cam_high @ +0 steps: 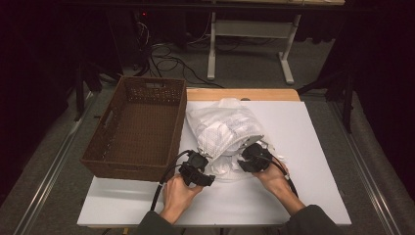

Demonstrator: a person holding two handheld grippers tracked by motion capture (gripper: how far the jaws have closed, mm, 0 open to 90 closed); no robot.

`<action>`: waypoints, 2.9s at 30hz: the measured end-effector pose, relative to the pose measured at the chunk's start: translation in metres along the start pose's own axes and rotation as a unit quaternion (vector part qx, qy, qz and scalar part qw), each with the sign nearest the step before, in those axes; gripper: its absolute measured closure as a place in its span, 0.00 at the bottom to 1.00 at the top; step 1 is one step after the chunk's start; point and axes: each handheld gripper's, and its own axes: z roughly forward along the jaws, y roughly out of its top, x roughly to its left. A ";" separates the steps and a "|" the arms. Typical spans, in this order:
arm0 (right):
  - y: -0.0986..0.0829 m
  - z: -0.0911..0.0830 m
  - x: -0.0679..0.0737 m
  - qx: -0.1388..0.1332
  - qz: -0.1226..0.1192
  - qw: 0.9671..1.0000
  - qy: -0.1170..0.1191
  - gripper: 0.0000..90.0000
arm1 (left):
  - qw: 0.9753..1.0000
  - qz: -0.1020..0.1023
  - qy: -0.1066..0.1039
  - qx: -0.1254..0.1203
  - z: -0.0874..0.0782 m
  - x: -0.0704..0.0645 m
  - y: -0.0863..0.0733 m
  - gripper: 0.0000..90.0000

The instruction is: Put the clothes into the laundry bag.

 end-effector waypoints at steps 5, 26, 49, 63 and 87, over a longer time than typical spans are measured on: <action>0.000 0.006 -0.002 0.004 0.000 1.000 0.003 0.94 | 1.000 0.003 -0.002 0.002 0.005 -0.006 0.006 0.53; -0.004 0.003 -0.003 -0.005 0.007 1.000 0.026 0.62 | 0.998 0.035 0.035 0.031 0.049 -0.016 0.038 0.77; 0.043 -0.001 0.018 -0.032 -0.041 0.999 0.005 0.98 | 0.998 0.060 0.002 0.019 -0.004 -0.003 0.001 0.97; 0.075 0.046 0.007 0.001 0.001 1.000 -0.026 0.93 | 0.999 0.036 0.012 0.017 -0.018 0.023 -0.013 0.97; 0.023 0.000 0.012 0.004 -0.013 1.000 0.005 0.73 | 0.999 0.027 0.017 0.012 0.008 0.016 -0.002 0.91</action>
